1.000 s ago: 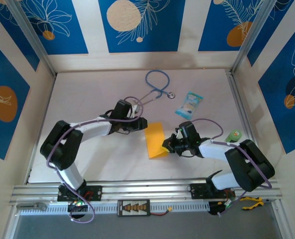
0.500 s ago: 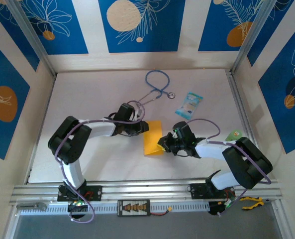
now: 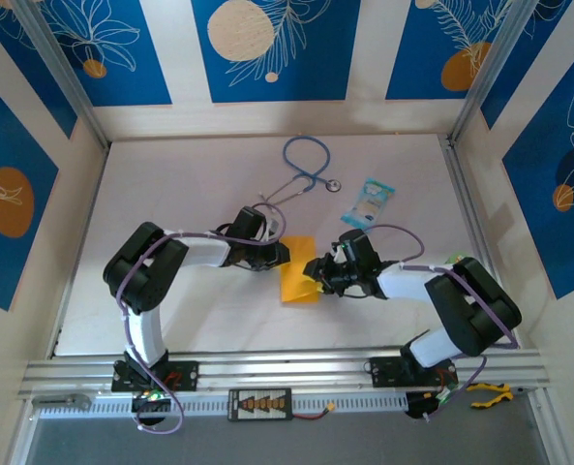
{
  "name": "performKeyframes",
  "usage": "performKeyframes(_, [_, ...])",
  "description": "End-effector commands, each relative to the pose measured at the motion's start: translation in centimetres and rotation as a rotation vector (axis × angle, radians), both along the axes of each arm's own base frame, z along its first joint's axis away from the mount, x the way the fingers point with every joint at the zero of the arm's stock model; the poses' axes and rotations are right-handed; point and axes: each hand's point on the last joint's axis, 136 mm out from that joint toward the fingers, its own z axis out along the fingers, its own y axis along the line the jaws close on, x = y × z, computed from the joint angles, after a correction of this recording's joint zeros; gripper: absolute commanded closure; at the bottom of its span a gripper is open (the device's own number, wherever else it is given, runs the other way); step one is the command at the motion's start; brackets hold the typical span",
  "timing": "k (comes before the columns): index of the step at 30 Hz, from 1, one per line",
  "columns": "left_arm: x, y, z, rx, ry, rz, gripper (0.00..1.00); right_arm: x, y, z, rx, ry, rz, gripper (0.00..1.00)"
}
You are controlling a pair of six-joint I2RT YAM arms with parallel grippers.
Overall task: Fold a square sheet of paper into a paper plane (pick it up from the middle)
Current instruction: Fold the triangle a second time at the center of the table.
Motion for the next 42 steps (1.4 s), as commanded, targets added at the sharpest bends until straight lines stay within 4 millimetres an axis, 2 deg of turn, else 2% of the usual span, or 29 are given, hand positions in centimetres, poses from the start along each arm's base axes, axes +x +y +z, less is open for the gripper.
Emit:
performKeyframes(1, [-1.4, 0.2, -1.6, 0.029, 0.034, -0.039, 0.81, 0.4, 0.5, 0.9, 0.035, -0.02, 0.057, 0.65])
performKeyframes(16, [-1.3, 0.2, -1.3, 0.028, 0.012, -0.057, 0.81, 2.3, -0.2, 0.7, 0.069, -0.03, 0.111, 0.65])
performKeyframes(25, [-1.3, 0.1, -0.9, 0.025, -0.009, -0.073, 0.8, 2.8, -0.5, 0.2, 0.099, -0.015, 0.145, 0.75])
performKeyframes(31, [-0.8, -0.3, 1.2, -0.002, -0.081, -0.093, 0.73, 2.9, -0.5, 0.0, 0.117, -0.003, 0.161, 0.89])
performKeyframes(37, [-0.5, 0.8, 3.7, 0.037, -0.203, -0.087, 0.61, 3.3, -1.0, -0.1, 0.092, 0.017, 0.1, 0.94])
performKeyframes(42, [-2.2, 1.0, 6.4, 0.135, -0.431, -0.142, 0.6, 3.5, -1.7, 0.4, 0.04, 0.031, -0.002, 0.95])
